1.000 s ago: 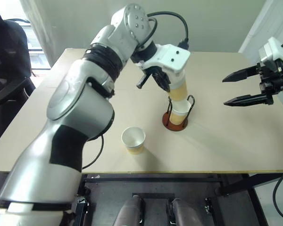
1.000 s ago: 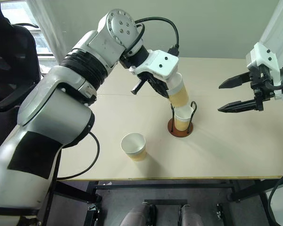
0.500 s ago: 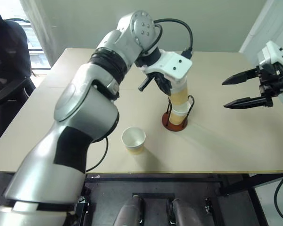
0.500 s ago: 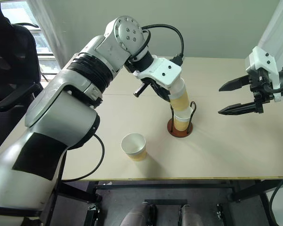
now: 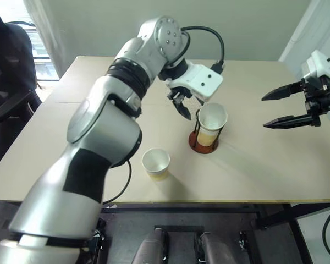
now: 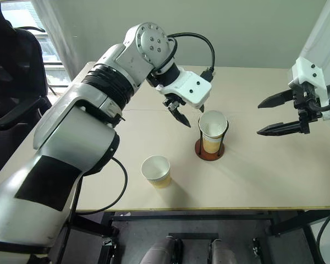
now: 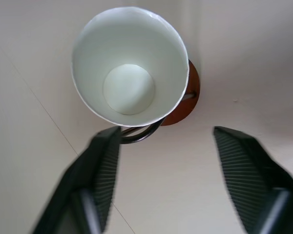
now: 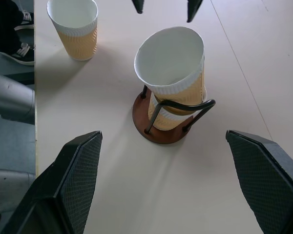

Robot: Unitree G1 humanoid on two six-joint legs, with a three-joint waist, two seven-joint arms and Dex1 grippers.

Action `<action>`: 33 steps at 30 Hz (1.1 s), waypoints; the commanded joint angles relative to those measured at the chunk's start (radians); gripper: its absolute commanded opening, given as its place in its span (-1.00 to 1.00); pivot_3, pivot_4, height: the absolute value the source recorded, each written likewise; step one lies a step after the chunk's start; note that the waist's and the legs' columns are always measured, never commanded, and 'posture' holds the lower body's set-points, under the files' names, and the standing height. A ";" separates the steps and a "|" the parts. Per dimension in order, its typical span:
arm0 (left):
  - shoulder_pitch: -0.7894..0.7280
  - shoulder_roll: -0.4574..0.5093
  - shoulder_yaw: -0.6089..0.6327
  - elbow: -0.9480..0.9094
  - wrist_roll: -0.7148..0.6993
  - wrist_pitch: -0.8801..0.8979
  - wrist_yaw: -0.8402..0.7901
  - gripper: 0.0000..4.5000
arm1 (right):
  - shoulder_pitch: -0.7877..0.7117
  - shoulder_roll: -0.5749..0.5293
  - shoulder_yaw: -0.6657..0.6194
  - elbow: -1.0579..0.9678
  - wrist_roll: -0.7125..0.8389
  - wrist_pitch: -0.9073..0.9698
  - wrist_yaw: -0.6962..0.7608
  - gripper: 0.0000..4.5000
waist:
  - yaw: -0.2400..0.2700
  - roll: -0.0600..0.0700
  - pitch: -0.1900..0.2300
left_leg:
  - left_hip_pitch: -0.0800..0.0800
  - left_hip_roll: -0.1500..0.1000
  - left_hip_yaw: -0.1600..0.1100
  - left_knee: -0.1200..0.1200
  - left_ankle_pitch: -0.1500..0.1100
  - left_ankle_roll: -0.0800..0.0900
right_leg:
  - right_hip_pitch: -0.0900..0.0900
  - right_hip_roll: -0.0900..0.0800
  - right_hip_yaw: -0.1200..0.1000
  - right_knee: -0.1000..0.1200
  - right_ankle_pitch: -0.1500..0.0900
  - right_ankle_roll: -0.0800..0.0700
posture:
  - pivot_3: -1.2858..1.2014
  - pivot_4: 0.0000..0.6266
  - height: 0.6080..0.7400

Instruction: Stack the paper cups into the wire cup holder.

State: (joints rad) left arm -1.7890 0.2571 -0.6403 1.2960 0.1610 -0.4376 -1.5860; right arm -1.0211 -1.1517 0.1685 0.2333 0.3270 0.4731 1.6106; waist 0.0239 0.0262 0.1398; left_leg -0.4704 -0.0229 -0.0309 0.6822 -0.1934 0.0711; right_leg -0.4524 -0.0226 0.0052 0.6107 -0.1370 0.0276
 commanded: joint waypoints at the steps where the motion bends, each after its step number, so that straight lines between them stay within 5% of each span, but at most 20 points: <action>1: -0.021 -0.007 0.044 -0.005 0.010 -0.006 -0.028 0.98 | -0.008 -0.028 -0.032 -0.015 -0.004 -0.016 0.004 0.84 | 0.000 0.000 0.000 | 0.000 0.000 0.000 0.000 0.000 0.000 | 0.000 0.000 0.000 0.000 0.000 0.000 | 0.03 -0.52 1.00; 13: -0.019 -0.017 0.117 -0.010 0.040 -0.013 -0.028 0.98 | -0.003 -0.038 -0.031 -0.022 -0.010 -0.016 0.004 0.84 | 0.000 0.000 0.000 | 0.000 0.000 0.000 0.000 -0.001 0.000 | 0.000 0.000 0.000 0.000 0.000 0.001 | 0.03 -0.52 1.00; 17: -0.030 0.033 0.102 -0.034 -0.050 -0.015 -0.028 0.98 | 0.041 -0.065 -0.034 -0.095 0.030 0.025 0.004 0.84 | 0.000 0.000 0.000 | 0.000 0.000 0.000 0.000 -0.001 0.000 | 0.000 0.000 0.000 0.000 0.000 0.001 | 0.03 -0.52 1.00; 27: 0.033 0.525 -0.529 -0.627 -0.541 0.018 -0.028 0.98 | 0.051 -0.066 -0.016 -0.133 0.053 0.045 0.004 0.84 | -0.006 0.004 -0.002 | 0.001 0.001 0.000 0.000 -0.002 -0.001 | -0.001 0.001 0.000 0.001 0.001 0.005 | 0.03 -0.52 1.00; 33: -0.041 0.655 -0.743 -0.798 -0.674 0.044 -0.028 0.98 | 0.015 -0.059 0.019 -0.107 0.054 0.031 0.004 0.84 | 0.006 0.004 -0.002 | 0.000 0.000 -0.002 0.002 -0.002 0.001 | 0.001 0.000 -0.001 -0.001 -0.003 -0.002 | 0.03 -0.52 1.00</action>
State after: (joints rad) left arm -1.7856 0.8888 -1.3604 0.5442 -0.4688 -0.4018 -1.5871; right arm -0.9809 -1.1972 0.1923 0.1274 0.3691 0.5114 1.6107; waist 0.0300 0.0303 0.1380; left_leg -0.4708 -0.0236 -0.0331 0.6842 -0.1948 0.0723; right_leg -0.4505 -0.0231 0.0050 0.6102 -0.1399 0.0253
